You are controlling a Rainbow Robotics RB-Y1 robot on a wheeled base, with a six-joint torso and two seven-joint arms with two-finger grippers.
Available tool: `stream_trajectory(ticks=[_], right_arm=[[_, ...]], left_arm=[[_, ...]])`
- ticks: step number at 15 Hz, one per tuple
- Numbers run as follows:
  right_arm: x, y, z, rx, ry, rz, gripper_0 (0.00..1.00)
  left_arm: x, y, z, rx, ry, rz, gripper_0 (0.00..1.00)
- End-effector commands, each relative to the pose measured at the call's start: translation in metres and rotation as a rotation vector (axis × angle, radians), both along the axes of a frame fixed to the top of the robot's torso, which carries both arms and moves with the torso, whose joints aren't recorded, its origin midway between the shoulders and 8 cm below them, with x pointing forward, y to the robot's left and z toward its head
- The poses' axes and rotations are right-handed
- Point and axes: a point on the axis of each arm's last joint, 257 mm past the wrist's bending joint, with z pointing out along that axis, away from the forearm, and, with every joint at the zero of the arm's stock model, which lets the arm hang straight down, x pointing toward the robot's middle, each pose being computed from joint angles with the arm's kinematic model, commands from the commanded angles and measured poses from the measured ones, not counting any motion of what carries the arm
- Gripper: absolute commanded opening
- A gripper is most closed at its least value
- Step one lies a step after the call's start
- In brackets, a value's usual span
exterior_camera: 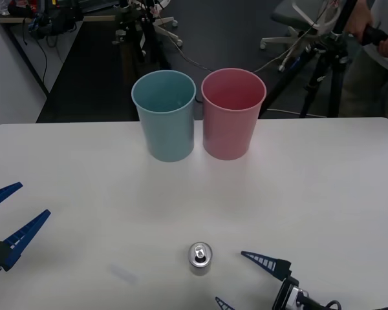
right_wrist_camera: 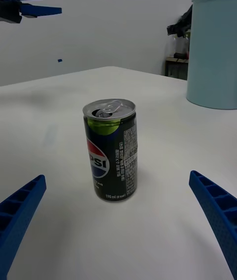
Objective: Grasp the object on the table and drop it into the matching bin: aluminum can to the light blue bin, PET bottle to the pink bin.
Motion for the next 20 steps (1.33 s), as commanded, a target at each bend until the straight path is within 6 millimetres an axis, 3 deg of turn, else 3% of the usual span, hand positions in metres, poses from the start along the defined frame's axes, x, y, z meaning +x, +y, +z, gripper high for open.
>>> stream_trajectory(ticks=[1, 20], right_arm=[[0.008, 0.010, 0.000, -0.002, -0.001, -0.011, 1.00], [0.049, 0.081, 0.000, -0.027, 0.009, -0.050, 1.00]], left_arm=[[0.000, 0.000, 0.000, 0.000, 0.000, 0.000, 1.00], [0.000, 0.000, 0.000, 0.000, 0.000, 0.000, 1.00]])
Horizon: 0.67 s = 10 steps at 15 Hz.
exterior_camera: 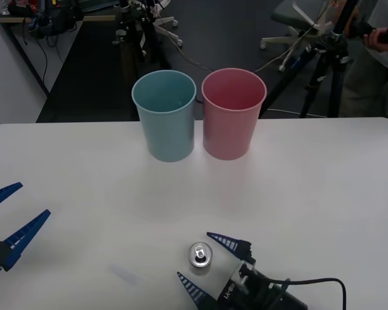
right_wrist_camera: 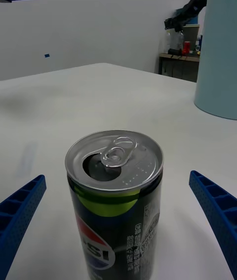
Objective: Grasp the object on the table and drop it into the matching bin: aluminum can to the light blue bin, PET bottle to the pink bin.
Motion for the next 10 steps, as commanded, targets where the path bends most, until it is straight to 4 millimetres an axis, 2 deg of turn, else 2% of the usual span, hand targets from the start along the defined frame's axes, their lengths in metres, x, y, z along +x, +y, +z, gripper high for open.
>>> stream_trajectory(ticks=[1, 7, 8, 9, 10], right_arm=[[0.0043, 0.0052, -0.0002, -0.006, 0.003, -0.004, 1.00], [0.0047, 0.0143, 0.0021, -0.003, 0.001, 0.006, 1.00], [0.0062, 0.0141, 0.0037, -0.002, -0.003, 0.006, 0.97], [0.0058, 0.0148, 0.0037, 0.000, -0.001, 0.007, 0.00], [0.0061, 0.0151, 0.0030, -0.004, -0.002, 0.006, 0.00]], left_arm=[[0.0000, 0.0000, 0.0000, 0.000, 0.000, 0.000, 1.00], [0.0000, 0.0000, 0.0000, 0.000, 0.000, 0.000, 1.00], [0.0000, 0.0000, 0.0000, 0.000, 0.000, 0.000, 1.00], [0.0000, 0.0000, 0.0000, 0.000, 0.000, 0.000, 1.00], [0.0000, 0.0000, 0.0000, 0.000, 0.000, 0.000, 1.00]])
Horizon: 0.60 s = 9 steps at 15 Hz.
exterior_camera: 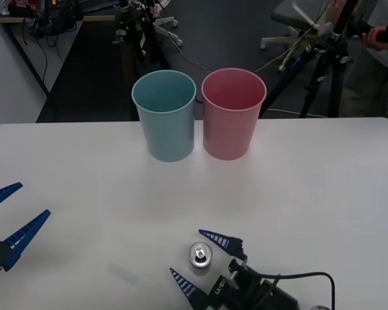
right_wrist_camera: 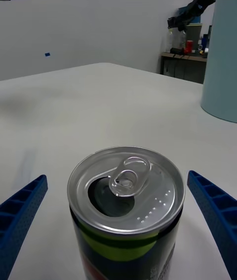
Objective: Grasp the object on the table and drop it into the matching bin: aluminum can to the light blue bin, PET bottle to the pink bin.
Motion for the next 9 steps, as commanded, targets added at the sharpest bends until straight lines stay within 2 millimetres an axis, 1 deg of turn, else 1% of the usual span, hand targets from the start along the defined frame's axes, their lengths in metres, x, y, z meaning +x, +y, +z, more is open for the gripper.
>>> stream_trajectory(ticks=[1, 9], right_arm=[[0.0010, 0.0007, -0.0001, -0.002, -0.001, 0.000, 0.00], [0.0033, 0.0019, 0.0040, 0.002, -0.008, 0.007, 0.00]], left_arm=[[0.0000, 0.0000, 0.0000, 0.000, 0.000, 0.000, 1.00], [0.0000, 0.0000, 0.0000, 0.000, 0.000, 0.000, 1.00]])
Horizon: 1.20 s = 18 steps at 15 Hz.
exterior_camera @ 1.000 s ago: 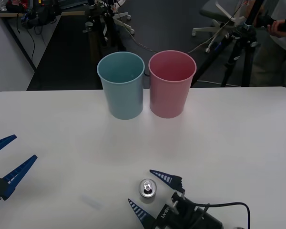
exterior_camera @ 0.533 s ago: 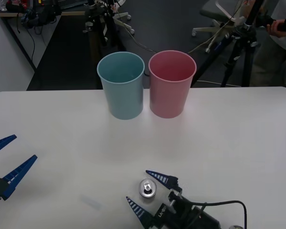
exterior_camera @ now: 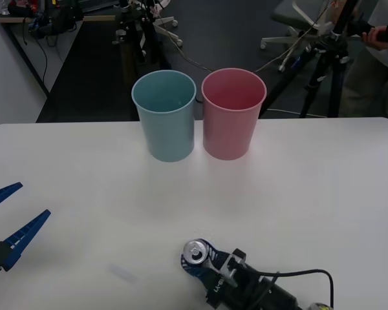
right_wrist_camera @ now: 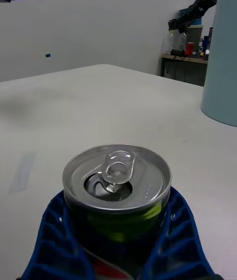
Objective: Grasp the object on the table and drop it into the matching bin: aluminum can to the light blue bin, PET bottle to the pink bin.
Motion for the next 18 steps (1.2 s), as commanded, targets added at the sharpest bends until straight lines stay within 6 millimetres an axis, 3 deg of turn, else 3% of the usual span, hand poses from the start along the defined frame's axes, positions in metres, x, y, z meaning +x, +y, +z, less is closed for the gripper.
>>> stream_trajectory(ticks=[1, 6, 10, 18], right_arm=[[0.002, -0.001, 0.005, 0.006, -0.006, 0.002, 0.00], [0.004, -0.007, 0.040, 0.057, -0.020, 0.010, 0.00], [0.007, -0.015, 0.084, 0.064, -0.027, -0.020, 0.00], [0.037, -0.027, 0.210, 0.165, -0.120, -0.093, 0.00]], left_arm=[[0.000, 0.000, 0.000, 0.000, 0.000, 0.000, 1.00], [0.000, 0.000, 0.000, 0.000, 0.000, 0.000, 1.00], [0.000, 0.000, 0.000, 0.000, 0.000, 0.000, 1.00], [0.000, 0.000, 0.000, 0.000, 0.000, 0.000, 1.00]])
